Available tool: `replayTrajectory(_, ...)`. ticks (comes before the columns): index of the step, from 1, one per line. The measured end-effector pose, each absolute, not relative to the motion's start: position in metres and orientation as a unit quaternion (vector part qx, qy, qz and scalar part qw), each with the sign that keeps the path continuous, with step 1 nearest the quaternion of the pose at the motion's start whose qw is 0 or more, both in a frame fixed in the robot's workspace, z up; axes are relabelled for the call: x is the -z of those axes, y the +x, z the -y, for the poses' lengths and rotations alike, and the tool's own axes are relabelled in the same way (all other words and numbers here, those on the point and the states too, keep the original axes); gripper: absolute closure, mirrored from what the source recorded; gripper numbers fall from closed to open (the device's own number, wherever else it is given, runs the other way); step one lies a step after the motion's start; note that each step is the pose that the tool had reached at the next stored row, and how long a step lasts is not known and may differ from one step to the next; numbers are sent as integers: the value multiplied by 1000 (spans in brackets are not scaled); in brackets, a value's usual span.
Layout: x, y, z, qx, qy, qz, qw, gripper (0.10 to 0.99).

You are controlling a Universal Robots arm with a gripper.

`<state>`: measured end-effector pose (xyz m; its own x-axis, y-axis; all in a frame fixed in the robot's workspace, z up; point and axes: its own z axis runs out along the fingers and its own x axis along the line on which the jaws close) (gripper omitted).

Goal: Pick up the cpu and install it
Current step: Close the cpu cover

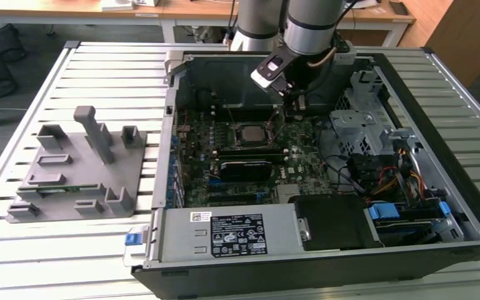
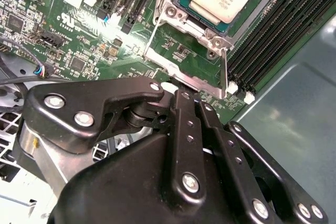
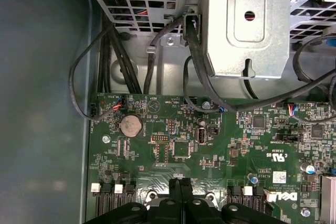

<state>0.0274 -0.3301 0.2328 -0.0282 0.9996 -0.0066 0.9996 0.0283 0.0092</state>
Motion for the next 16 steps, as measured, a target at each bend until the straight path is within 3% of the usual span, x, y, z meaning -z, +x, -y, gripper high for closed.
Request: replayTrajectory(16,-228,26,330,-1,697,-717,6,980)
